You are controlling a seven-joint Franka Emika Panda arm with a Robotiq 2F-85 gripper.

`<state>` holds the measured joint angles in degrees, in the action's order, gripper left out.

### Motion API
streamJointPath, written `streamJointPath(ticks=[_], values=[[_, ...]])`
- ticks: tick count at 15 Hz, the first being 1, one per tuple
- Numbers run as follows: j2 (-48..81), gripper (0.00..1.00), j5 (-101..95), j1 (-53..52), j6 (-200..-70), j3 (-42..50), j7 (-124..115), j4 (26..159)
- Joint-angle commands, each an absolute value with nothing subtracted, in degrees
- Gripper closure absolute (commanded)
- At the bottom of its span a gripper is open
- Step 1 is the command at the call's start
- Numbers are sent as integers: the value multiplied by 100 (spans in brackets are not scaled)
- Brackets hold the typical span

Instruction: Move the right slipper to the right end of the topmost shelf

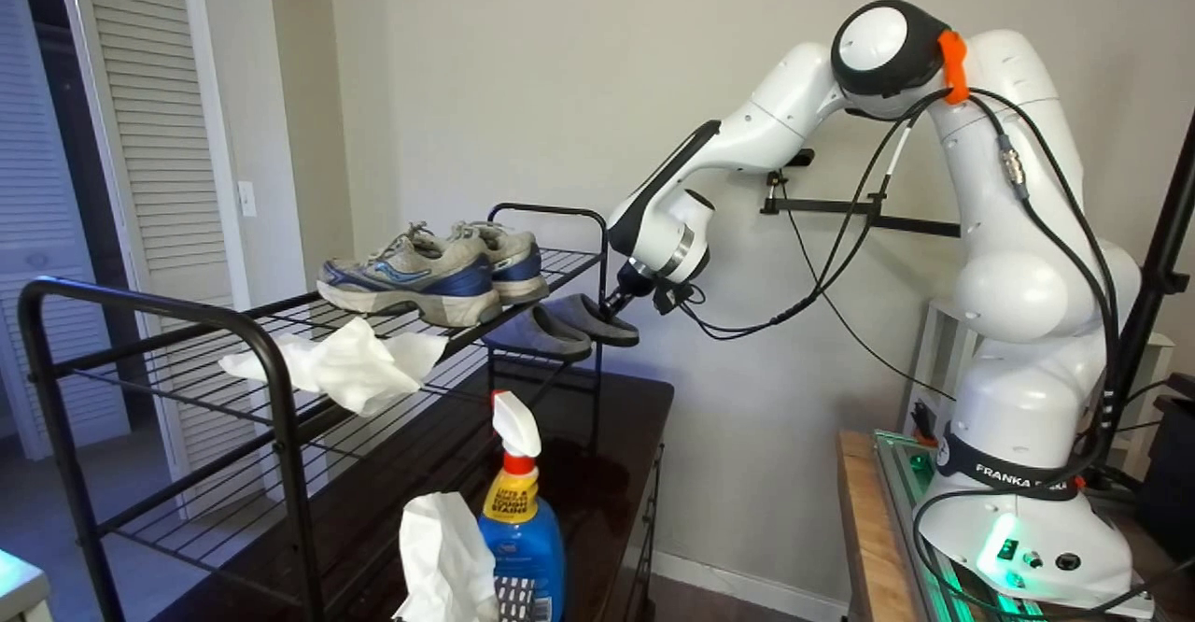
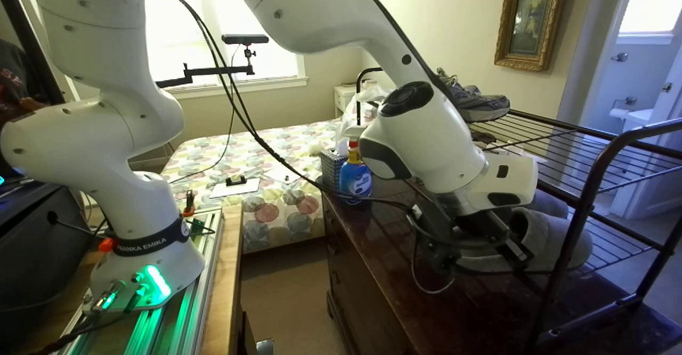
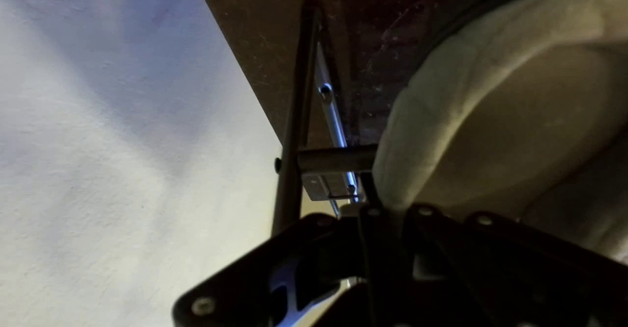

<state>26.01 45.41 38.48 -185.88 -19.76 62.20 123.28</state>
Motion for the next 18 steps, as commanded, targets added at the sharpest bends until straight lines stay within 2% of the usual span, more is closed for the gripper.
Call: streamJointPath(ticks=[1,5,6,13,18], values=[[1833,99,4329,3094,-18006,-827,6034,13153],[1295,99,2988,2182,-17415,585,5304,13895],[1223,99,2640,1717,-17298,1188,5123,14014],[765,99,-273,-478,-16857,4210,2858,14282],[345,99,-1748,-1672,-16297,5535,1292,13924]])
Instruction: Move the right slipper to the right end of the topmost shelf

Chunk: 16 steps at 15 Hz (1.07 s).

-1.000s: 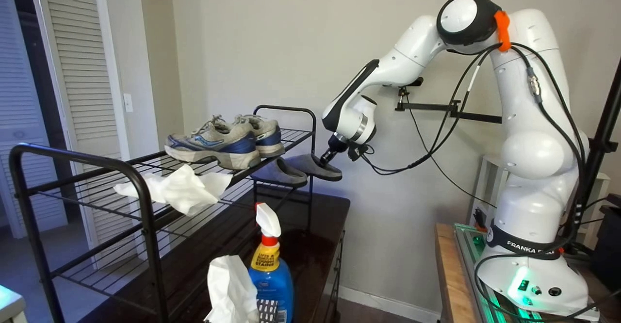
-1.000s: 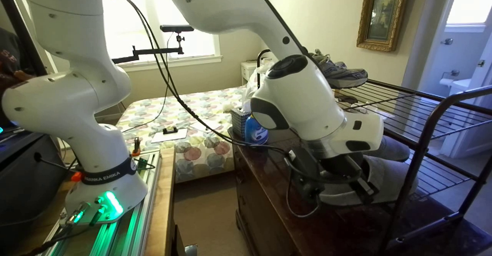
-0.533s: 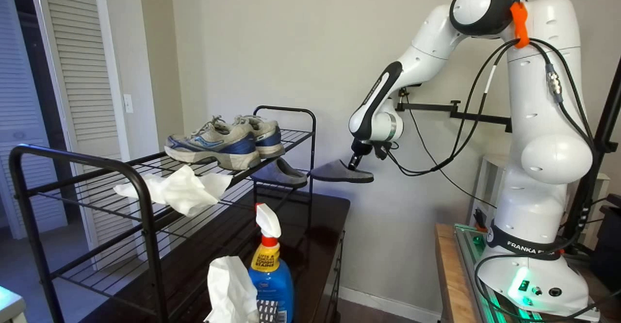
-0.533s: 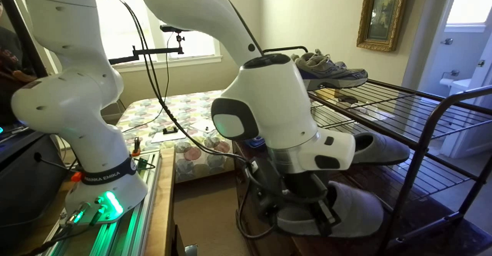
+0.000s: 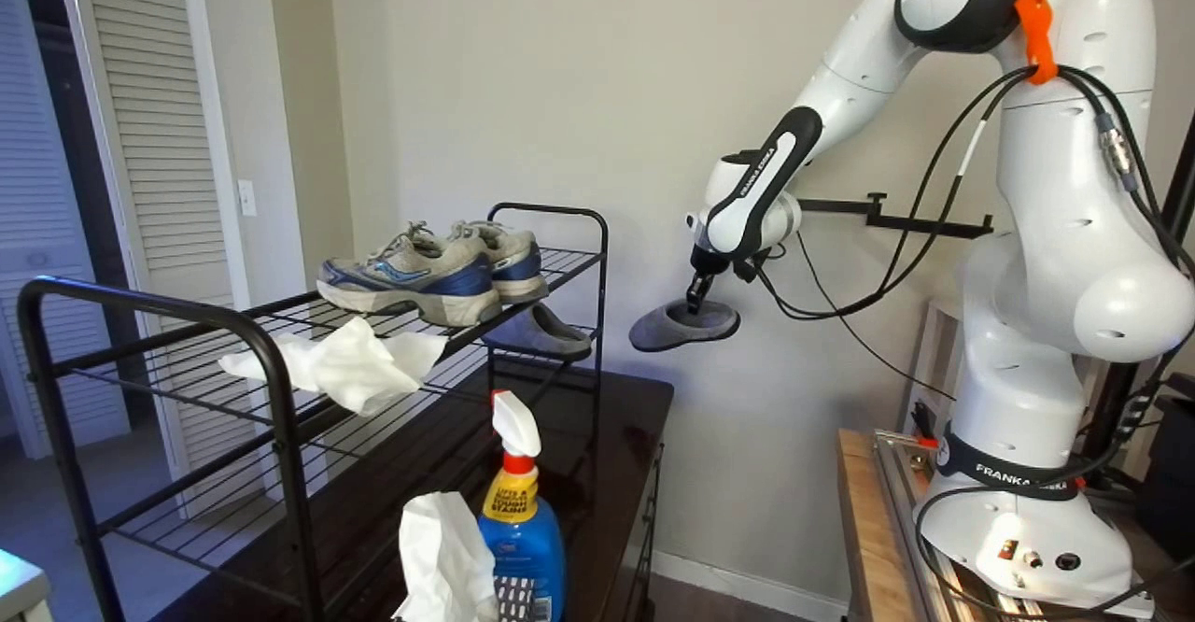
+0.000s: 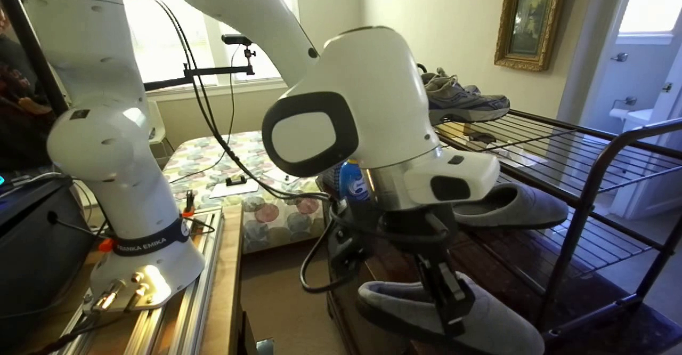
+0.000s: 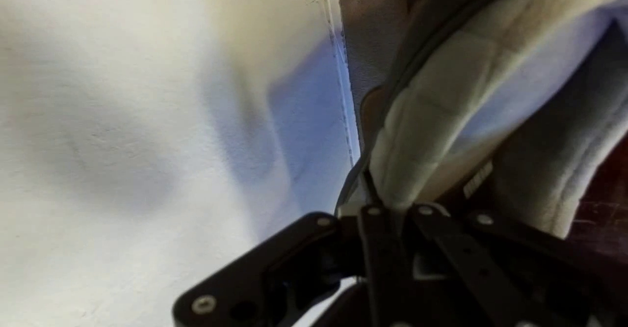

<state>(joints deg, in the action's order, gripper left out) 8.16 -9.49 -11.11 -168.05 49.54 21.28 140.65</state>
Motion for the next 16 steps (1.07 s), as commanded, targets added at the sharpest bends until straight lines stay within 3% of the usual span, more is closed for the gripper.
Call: streamJointPath(ticks=[1,5,11,12,16], values=[[148,99,-2054,-1851,-16092,5697,973,13868],[-627,99,-3199,-1987,-15107,5780,-364,13557],[-2074,99,-4093,-1406,-13783,5028,-1628,13444],[-2035,99,-3695,-503,-13907,4165,-1309,13526],[-2478,99,-3204,713,-14456,2996,-1120,13752]])
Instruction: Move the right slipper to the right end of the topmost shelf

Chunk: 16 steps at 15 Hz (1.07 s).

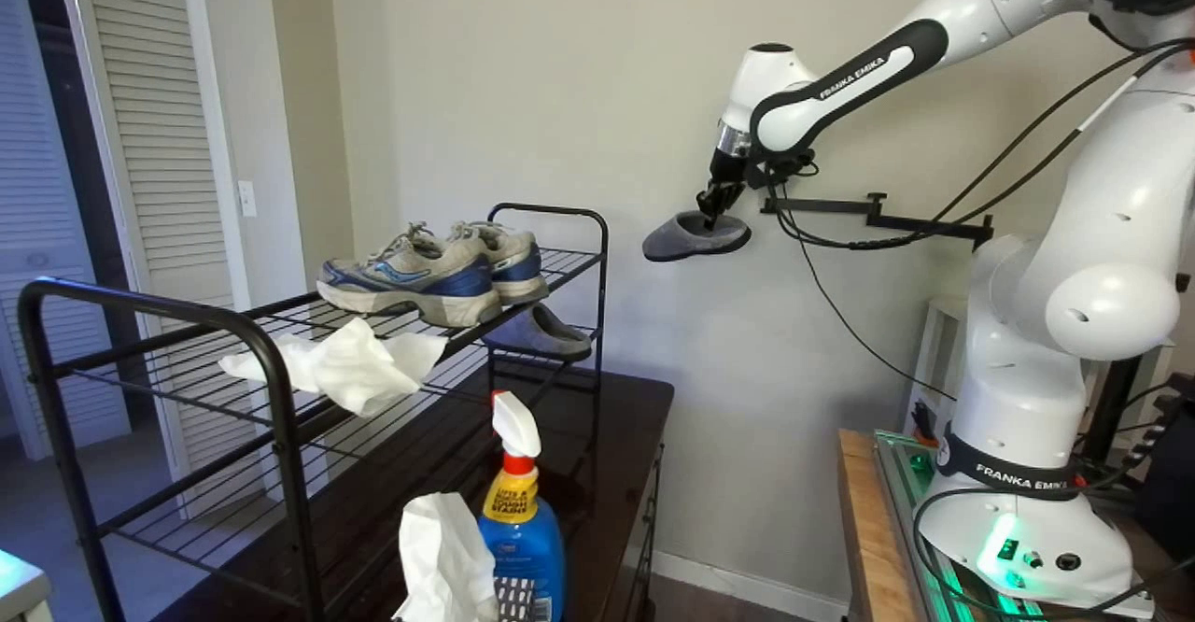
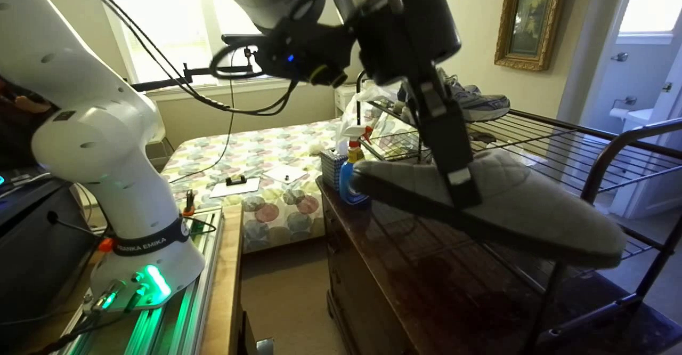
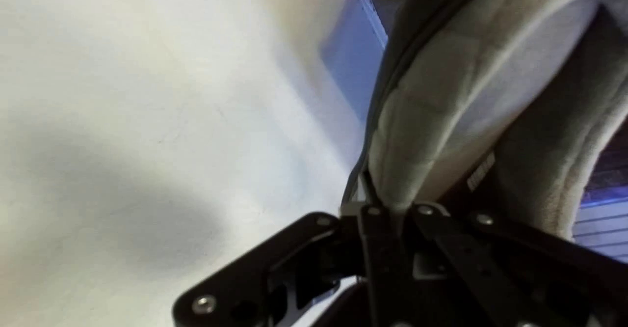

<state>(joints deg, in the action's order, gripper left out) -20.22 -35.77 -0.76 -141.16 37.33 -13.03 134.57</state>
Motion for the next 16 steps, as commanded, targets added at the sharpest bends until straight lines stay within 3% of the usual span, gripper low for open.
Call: streamJointPath(ticks=[1,8,12,16], values=[[-2558,99,-3003,935,-14594,2791,-1059,13793],[-2876,99,-1451,1199,-16631,2526,215,14418],[-2893,99,-292,192,-17284,3019,1273,14505],[-2728,99,13,-1230,-16795,3785,1496,13899]])
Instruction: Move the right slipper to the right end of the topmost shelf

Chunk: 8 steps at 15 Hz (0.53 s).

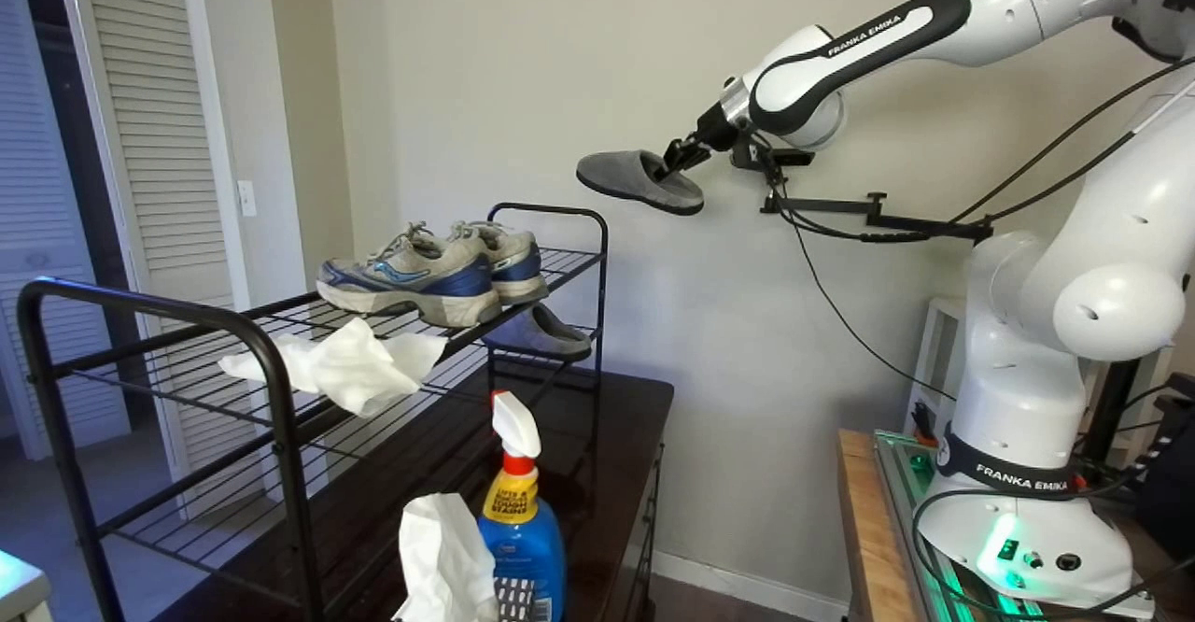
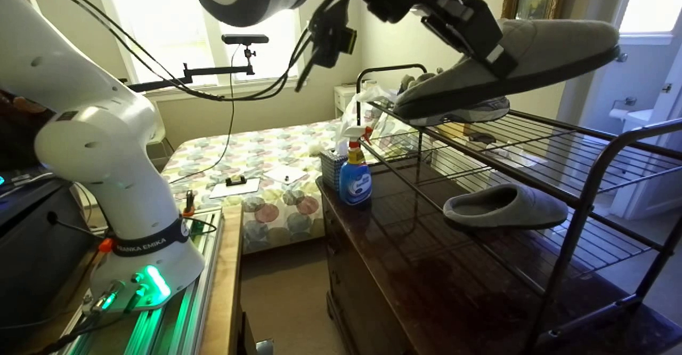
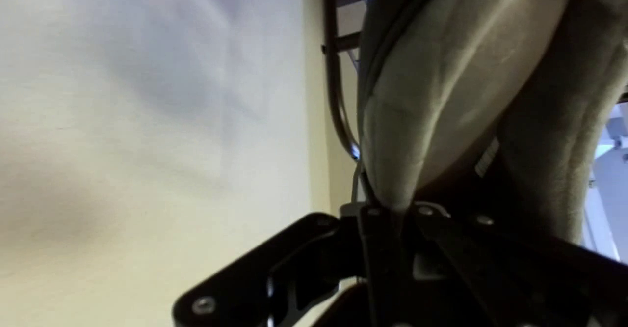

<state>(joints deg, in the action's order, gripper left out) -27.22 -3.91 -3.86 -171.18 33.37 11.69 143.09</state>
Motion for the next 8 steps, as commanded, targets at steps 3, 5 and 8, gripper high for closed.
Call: streamJointPath(ticks=[3,5,8], values=[[-2362,99,226,-1941,-16273,4186,1449,13217],[-2496,95,367,-1477,-16446,3769,1593,13611],[-2276,95,500,-1765,-16184,3981,1698,13273]])
